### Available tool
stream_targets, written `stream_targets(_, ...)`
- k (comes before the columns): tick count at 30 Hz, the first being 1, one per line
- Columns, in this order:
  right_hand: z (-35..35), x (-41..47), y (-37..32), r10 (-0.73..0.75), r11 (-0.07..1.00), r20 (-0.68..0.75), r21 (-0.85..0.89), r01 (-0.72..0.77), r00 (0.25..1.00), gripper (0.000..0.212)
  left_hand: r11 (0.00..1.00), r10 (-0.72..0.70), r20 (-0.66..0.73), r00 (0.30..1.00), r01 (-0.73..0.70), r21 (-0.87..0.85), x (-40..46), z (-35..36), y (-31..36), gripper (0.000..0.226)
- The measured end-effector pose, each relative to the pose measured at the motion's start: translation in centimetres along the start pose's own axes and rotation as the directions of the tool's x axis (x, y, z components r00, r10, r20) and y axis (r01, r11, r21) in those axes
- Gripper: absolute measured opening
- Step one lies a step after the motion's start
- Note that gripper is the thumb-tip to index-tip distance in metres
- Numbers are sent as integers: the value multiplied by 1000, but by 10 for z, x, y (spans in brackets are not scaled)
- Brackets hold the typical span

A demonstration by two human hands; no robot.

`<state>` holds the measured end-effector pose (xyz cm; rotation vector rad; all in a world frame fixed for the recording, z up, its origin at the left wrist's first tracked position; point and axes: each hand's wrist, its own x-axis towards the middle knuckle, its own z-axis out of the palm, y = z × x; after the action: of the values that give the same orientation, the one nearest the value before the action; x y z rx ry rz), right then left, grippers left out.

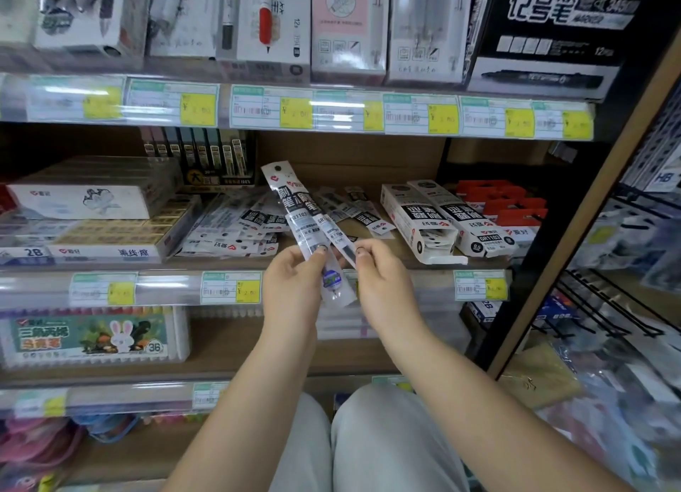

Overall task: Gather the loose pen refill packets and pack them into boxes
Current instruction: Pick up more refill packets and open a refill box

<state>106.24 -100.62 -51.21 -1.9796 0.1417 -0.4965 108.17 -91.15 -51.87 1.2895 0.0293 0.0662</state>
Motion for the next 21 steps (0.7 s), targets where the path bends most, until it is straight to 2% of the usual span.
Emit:
stream_targets(8,7,3,3,107,975,27,194,-110,994,4,999,-7,30,1000,8,-49,-7,7,-9,20)
stream_targets(13,0,5,7,115,961,141,234,-146,983,11,993,-43,43,998,47,-109,-8,7,-10,20)
stream_targets(17,-2,8,10,159,936,224,276,-219,962,9,990,-73,52,996,79,-121,-6,10,-9,22)
stream_targets(21,-10,14,9,151,928,292,287,-237,944,18,996,-78,89,993,82,-42,-4,10,-2,24)
